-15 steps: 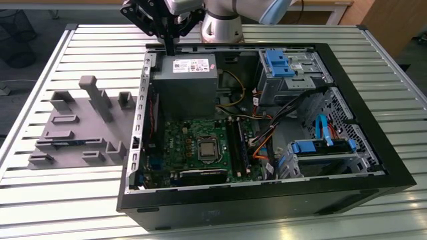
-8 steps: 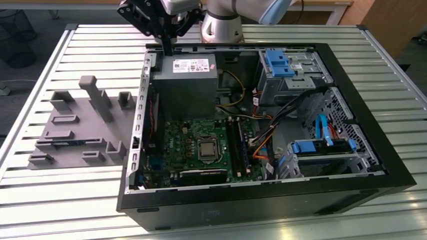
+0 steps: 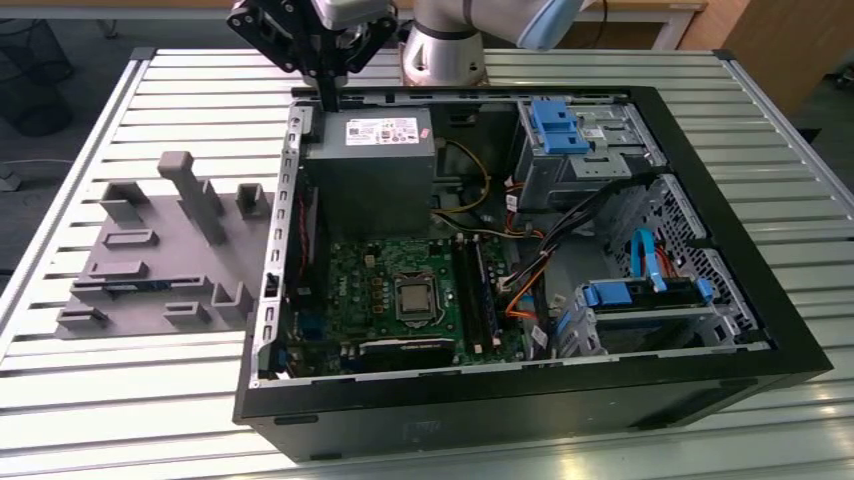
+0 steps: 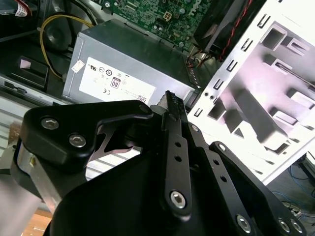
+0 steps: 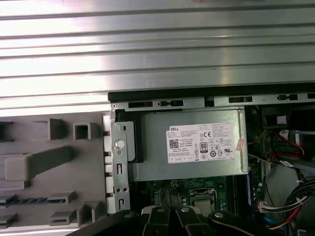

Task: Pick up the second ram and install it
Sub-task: 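Reach for the second ram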

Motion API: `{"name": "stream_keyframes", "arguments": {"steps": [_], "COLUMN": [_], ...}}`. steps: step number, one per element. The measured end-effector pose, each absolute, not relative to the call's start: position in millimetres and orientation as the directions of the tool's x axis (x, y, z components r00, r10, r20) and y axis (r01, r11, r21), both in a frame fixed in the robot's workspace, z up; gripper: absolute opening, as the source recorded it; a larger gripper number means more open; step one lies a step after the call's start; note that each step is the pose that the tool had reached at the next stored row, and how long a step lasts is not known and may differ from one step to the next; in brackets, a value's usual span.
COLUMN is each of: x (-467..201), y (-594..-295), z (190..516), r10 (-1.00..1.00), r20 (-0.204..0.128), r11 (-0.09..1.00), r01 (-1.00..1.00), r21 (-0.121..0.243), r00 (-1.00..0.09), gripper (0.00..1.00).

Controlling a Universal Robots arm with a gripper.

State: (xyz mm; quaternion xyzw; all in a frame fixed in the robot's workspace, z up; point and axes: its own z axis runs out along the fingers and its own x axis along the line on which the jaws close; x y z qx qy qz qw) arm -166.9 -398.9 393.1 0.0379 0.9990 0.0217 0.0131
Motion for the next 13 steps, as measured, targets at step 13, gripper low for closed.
{"name": "stream_keyframes", "arguments": {"steps": [13], "x": [-176.2], "y": [-398.9], "z": [393.1], "r10": [0.076], "r20": [-0.024], "r11": [0.996], "r01": [0.075], "r21": [0.044], "r00": [-0.997], "gripper": [0.11]}}
